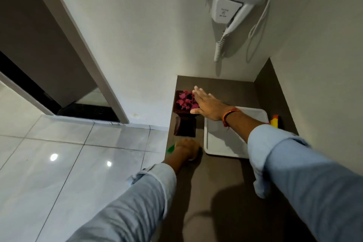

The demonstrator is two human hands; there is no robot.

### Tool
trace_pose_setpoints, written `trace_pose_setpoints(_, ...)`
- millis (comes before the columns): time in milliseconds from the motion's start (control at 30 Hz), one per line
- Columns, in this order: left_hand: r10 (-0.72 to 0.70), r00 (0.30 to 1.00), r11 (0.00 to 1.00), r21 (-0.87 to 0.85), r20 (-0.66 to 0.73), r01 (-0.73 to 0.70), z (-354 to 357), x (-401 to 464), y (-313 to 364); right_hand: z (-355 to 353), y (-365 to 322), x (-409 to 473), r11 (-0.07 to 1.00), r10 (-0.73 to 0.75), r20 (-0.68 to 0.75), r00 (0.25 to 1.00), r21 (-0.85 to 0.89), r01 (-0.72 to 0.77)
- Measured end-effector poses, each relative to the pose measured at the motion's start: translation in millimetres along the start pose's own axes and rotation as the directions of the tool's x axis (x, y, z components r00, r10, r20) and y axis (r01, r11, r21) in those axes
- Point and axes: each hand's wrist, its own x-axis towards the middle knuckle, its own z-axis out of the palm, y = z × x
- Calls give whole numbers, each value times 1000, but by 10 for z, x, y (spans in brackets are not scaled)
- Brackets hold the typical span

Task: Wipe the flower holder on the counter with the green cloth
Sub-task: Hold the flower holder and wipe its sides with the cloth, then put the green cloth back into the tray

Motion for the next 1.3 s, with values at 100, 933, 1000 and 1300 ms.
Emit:
trace_pose_setpoints(100,-19,1000,975,-221,24,24,-105,-190,-184,52,86,-98,993,-20,-77,997,115,28)
trace_pose_setpoints(933,-29,978,102,-974,-208,-204,-154,-206,675,1366,568,-1160,-635,472,228,852,758,149)
trace_pose_setpoints(1000,-78,992,56,-994,-99,-94,-230,-38,720,1388,620,-1139,-615,490,242,837,777,135)
trace_pose_setpoints(1300,-299,910,780,-623,-286,60,-112,436,747,1459,782,-774,-312,617,245,748,949,-53)
